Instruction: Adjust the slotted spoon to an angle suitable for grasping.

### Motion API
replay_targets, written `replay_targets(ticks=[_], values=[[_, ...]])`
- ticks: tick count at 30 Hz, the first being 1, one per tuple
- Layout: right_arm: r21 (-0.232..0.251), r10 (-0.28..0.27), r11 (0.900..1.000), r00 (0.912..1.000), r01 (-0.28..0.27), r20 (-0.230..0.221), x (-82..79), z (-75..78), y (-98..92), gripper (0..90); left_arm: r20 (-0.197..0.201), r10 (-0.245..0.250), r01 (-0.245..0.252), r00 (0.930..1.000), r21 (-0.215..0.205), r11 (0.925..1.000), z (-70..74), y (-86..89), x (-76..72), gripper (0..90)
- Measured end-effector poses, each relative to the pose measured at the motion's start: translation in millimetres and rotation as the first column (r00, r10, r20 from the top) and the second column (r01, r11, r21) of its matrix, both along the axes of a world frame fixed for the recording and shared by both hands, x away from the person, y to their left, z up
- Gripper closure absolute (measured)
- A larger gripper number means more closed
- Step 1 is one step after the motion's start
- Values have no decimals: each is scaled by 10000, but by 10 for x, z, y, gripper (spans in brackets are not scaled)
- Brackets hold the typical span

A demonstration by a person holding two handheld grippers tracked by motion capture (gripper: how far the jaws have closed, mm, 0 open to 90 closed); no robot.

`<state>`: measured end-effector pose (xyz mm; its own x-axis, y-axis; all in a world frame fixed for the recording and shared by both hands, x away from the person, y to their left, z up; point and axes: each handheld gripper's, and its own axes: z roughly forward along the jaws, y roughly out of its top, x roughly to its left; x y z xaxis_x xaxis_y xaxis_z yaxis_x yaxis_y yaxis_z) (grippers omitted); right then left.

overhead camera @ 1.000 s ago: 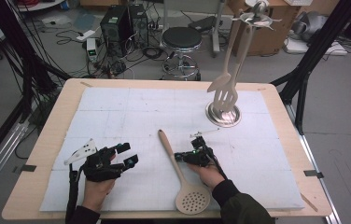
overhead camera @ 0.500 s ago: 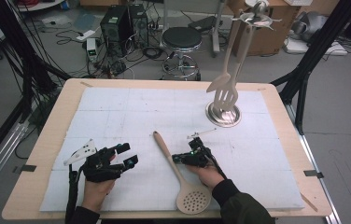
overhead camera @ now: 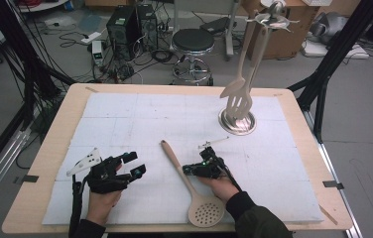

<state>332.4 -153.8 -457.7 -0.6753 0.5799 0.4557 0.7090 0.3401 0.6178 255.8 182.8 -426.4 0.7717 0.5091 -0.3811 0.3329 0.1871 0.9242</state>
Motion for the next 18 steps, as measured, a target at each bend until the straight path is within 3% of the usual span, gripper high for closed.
replay_targets(ticks=[8, 12, 18], values=[[20, -549, 9985, 9984, 549, -133, -7, 51, -77, 735, 48, 27, -27, 10000, -35, 10000, 3, 1, -3, 295], [89, -609, 9981, 9980, 611, -180, -22, 81, -107, 717, 39, 26, -26, 10000, -62, 10000, 3, 11, -2, 295], [285, -704, 9970, 9962, 719, -503, -68, 139, -147, 607, 47, 19, -19, 10000, -58, 10000, 3, 10, -2, 295]])
